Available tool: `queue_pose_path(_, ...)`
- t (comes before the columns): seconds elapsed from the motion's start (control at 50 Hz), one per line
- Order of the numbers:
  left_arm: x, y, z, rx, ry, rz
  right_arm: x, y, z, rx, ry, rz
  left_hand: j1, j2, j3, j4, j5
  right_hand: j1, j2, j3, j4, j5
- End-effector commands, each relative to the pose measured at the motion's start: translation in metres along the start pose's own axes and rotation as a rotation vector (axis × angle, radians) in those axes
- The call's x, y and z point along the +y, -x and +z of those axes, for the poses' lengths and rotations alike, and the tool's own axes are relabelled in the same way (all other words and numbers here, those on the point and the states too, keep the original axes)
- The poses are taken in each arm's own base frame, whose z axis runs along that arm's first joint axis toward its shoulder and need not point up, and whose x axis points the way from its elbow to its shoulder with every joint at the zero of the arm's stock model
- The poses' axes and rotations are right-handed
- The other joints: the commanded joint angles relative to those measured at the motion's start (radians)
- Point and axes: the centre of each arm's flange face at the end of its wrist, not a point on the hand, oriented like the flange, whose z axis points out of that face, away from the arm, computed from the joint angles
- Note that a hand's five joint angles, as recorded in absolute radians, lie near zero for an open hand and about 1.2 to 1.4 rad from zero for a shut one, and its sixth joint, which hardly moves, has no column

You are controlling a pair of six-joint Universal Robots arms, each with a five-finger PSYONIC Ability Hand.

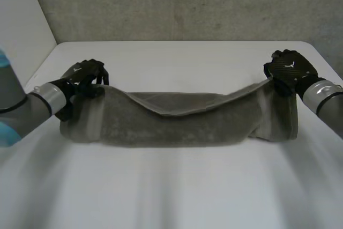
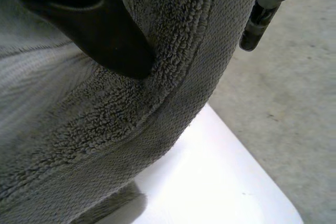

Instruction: Fold the towel.

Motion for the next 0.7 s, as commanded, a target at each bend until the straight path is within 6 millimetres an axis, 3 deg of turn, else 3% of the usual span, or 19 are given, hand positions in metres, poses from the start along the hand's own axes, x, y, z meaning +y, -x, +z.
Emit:
queue_pose_path(0.02,0.015,0.011,0.022,-0.047,-0.040,0.059,0.021,-0.004,0.028,0.071,-0.014,-0.001,0.082,0.089,-0.045,-0.056,0.068,0.072,0.080,-0.033,-0.053,0.063)
queue_pose_path(0.12,0.014,0.011,0.034,-0.064,-0.112,0.103,0.033,-0.004,0.039,0.083,0.002,0.001,0.082,0.089,-0.045,-0.056,0.068,0.072,0.080,-0.033,-0.053,0.063)
queue_pose_path(0.42,0.026,0.004,0.046,-0.029,-0.147,0.128,0.057,0.003,0.053,0.086,0.039,0.002,0.082,0.089,-0.045,-0.056,0.068,0.072,0.080,-0.033,-0.053,0.063)
queue_pose_path(0.44,0.027,0.002,0.045,-0.026,-0.144,0.127,0.058,0.005,0.052,0.083,0.046,0.004,0.082,0.089,-0.045,-0.056,0.068,-0.116,-0.108,-0.033,-0.053,-0.125)
queue_pose_path(0.52,0.029,0.001,0.044,-0.024,-0.136,0.123,0.056,0.008,0.050,0.079,0.049,0.005,0.082,0.089,-0.045,-0.056,0.068,-0.274,-0.265,-0.033,-0.053,-0.283)
queue_pose_path(0.56,0.029,0.001,0.043,-0.024,-0.135,0.122,0.054,0.009,0.048,0.078,0.051,0.005,0.082,0.089,-0.045,-0.056,0.068,-0.808,-0.799,-0.033,-0.053,-0.817)
queue_pose_path(0.58,0.030,0.000,0.042,-0.024,-0.131,0.120,0.054,0.009,0.048,0.078,0.051,0.005,-0.161,-0.155,-0.045,-0.056,-0.175,-0.811,-0.802,-0.033,-0.053,-0.820)
queue_pose_path(0.6,0.030,0.000,0.042,-0.024,-0.131,0.120,0.052,0.008,0.047,0.083,0.052,0.003,-0.164,-0.157,-0.045,-0.056,-0.178,-1.087,-1.078,-0.033,-0.053,-1.096)
queue_pose_path(0.62,0.030,0.001,0.041,-0.030,-0.127,0.118,0.049,0.006,0.045,0.093,0.051,-0.001,-0.504,-0.497,-0.045,-0.056,-0.518,-1.150,-1.141,-0.033,-0.053,-1.159)
queue_pose_path(0.64,0.030,0.001,0.041,-0.030,-0.127,0.118,0.048,0.006,0.045,0.093,0.051,-0.001,-0.507,-0.501,-0.045,-0.056,-0.521,-1.150,-1.141,-0.033,-0.053,-1.159)
queue_pose_path(0.66,0.027,0.000,0.040,-0.035,-0.130,0.119,0.044,0.004,0.042,0.103,0.049,-0.007,-0.705,-0.699,-0.045,-0.056,-0.719,-1.150,-1.141,-0.033,-0.053,-1.159)
queue_pose_path(0.7,0.021,-0.001,0.037,-0.037,-0.134,0.121,0.038,0.001,0.039,0.111,0.042,-0.010,-0.716,-0.709,-0.045,-0.056,-0.730,-1.150,-1.141,-0.033,-0.053,-1.159)
